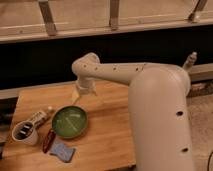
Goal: Pick up the ceramic bowl
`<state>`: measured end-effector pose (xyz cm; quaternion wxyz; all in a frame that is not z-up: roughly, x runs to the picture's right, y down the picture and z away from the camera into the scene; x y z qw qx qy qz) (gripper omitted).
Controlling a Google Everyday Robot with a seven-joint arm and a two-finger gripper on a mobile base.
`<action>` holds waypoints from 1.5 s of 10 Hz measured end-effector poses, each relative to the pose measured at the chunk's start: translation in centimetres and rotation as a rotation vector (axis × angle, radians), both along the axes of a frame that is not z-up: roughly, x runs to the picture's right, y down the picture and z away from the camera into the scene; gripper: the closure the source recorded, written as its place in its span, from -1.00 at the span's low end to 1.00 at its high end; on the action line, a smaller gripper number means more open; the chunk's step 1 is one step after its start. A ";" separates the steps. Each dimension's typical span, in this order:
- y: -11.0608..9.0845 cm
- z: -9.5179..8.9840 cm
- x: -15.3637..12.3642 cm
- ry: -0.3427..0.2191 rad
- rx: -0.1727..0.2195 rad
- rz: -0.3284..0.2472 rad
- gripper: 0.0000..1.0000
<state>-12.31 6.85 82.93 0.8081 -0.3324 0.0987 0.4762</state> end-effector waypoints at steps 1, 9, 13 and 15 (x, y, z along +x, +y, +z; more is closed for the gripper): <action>0.9 0.4 -0.2 -0.005 -0.017 -0.011 -0.60; 7.8 4.7 -1.9 -0.061 -0.152 -0.012 -0.41; 8.5 4.5 -2.2 -0.087 -0.173 -0.011 0.54; 8.3 4.1 -2.4 -0.102 -0.169 -0.001 0.96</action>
